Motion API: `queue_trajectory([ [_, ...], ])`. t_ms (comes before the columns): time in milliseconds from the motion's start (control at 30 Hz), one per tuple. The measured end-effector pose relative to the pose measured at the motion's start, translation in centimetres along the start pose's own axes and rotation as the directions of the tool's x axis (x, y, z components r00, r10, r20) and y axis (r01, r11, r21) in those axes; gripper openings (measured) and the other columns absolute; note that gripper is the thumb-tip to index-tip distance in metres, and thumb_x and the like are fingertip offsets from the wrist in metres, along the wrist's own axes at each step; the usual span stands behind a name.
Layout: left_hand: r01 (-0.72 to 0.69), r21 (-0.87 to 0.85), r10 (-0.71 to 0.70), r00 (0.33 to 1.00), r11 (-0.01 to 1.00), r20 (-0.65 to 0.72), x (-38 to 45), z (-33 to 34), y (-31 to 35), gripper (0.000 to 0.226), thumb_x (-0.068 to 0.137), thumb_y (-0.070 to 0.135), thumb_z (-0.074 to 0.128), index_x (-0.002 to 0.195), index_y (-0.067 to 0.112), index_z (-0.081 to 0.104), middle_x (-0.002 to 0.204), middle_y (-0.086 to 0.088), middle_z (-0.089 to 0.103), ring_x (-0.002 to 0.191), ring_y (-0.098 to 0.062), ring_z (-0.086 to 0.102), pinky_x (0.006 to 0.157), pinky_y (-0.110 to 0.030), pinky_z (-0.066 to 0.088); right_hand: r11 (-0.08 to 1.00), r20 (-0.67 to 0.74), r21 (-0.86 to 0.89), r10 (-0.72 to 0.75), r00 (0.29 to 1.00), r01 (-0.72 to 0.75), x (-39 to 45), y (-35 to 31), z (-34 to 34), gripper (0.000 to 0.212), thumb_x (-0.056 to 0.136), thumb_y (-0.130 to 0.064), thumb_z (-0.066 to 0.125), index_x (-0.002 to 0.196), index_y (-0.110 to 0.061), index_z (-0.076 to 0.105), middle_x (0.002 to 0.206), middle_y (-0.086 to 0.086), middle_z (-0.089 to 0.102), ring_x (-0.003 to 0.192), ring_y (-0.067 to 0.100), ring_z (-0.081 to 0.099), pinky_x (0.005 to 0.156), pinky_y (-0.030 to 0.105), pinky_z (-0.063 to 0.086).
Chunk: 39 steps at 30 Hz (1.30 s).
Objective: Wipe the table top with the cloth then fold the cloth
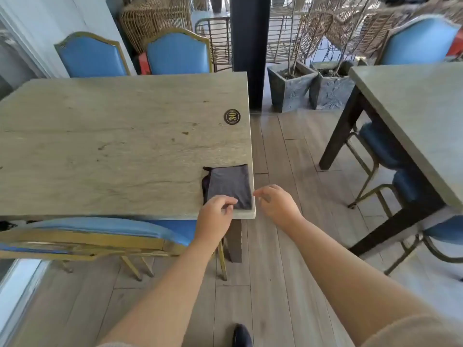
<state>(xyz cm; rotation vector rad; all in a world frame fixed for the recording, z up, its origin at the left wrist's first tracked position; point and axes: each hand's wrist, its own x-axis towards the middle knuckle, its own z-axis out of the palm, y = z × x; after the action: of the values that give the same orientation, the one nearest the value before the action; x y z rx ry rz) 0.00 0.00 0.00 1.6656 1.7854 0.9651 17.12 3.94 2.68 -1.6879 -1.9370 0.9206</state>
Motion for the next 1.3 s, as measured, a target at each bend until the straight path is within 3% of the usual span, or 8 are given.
queue_trajectory([
  [133,-0.084,0.149,0.054,0.979,0.985,0.196,2.5,2.9,-1.8,0.042,0.093,0.009,0.057,0.135,0.017,0.054,0.151,0.007,0.039,0.146,-0.01,0.02,0.121,-0.032,0.015,0.998,0.043,-0.042,0.043,0.998,-0.041,3.3,1.2,0.4,0.033,0.095,-0.008,0.043,0.119,-0.015,0.065,0.125,0.001,0.058,0.114,0.018,0.054,0.087,0.017,0.034],
  [333,-0.16,0.399,0.023,0.945,0.903,0.326,4.1,5.4,-3.9,0.069,0.093,0.052,0.05,0.152,0.035,0.016,0.156,0.022,-0.002,0.143,-0.001,-0.013,0.116,-0.043,-0.015,0.997,0.106,-0.081,0.016,0.994,-0.007,6.4,2.8,-0.2,0.035,0.095,-0.01,0.041,0.121,-0.018,0.064,0.126,0.0,0.059,0.116,0.018,0.054,0.091,0.021,0.036],
  [467,-0.204,0.446,0.058,0.946,0.871,0.32,4.2,5.8,-4.8,0.07,0.09,0.059,0.038,0.151,0.028,0.024,0.156,0.018,0.004,0.145,-0.008,-0.006,0.118,-0.047,-0.005,0.991,0.183,-0.122,-0.038,0.982,0.062,8.1,3.6,-0.6,0.037,0.094,-0.009,0.041,0.121,-0.018,0.065,0.128,0.0,0.059,0.118,0.017,0.054,0.093,0.02,0.036],
  [700,-0.043,0.471,-0.145,0.923,0.881,0.357,6.3,5.1,-2.0,0.045,0.103,0.031,0.037,0.148,0.027,0.034,0.159,0.014,0.015,0.146,-0.003,0.0,0.12,-0.045,0.007,0.974,0.279,-0.149,-0.126,0.952,0.173,11.5,3.7,-0.2,0.044,0.09,-0.001,0.042,0.127,-0.018,0.059,0.132,0.003,0.055,0.12,0.021,0.051,0.095,0.023,0.038],
  [833,0.246,0.277,-0.336,0.874,0.929,0.352,9.2,2.2,-0.5,0.039,0.099,0.037,0.048,0.136,0.024,0.055,0.14,0.0,0.055,0.131,-0.016,0.048,0.102,-0.031,0.039,0.943,0.455,-0.228,-0.117,0.883,0.243,13.9,2.6,0.6,0.075,0.085,0.007,0.048,0.148,-0.03,0.028,0.159,0.004,0.009,0.147,0.027,0.003,0.116,0.035,0.021],
  [933,0.291,0.171,-0.335,0.866,0.941,0.371,11.8,-0.1,-0.1,0.03,0.098,0.036,0.051,0.115,0.019,0.069,0.105,0.001,0.07,0.105,-0.019,0.062,0.088,-0.033,0.048,0.922,0.486,-0.257,-0.135,0.864,0.288,15.8,2.0,0.7,0.064,0.085,-0.003,0.06,0.138,-0.035,0.042,0.161,-0.001,-0.004,0.147,0.023,-0.012,0.115,0.035,0.016],
  [1167,0.316,-0.075,-0.281,0.913,0.946,0.296,17.3,-3.6,-0.1,0.028,0.1,0.032,0.049,0.12,0.022,0.065,0.114,0.01,0.067,0.107,-0.007,0.059,0.084,-0.02,0.044,0.942,0.541,-0.093,-0.224,0.811,0.322,21.5,0.0,-0.5,0.025,0.093,-0.014,0.052,0.114,-0.015,0.065,0.15,-0.007,0.038,0.147,0.014,0.008,0.114,0.027,0.015],
  [1300,0.32,-0.176,-0.305,0.946,0.931,0.106,20.5,-3.9,0.3,0.025,0.1,0.035,0.047,0.118,0.027,0.062,0.112,0.014,0.062,0.108,-0.004,0.055,0.08,-0.011,0.041,0.985,0.458,0.047,-0.167,0.873,0.164,24.5,-1.8,-2.5,0.017,0.09,-0.014,0.049,0.097,-0.023,0.062,0.098,-0.002,0.063,0.105,0.022,0.057,0.082,0.029,0.041],
])
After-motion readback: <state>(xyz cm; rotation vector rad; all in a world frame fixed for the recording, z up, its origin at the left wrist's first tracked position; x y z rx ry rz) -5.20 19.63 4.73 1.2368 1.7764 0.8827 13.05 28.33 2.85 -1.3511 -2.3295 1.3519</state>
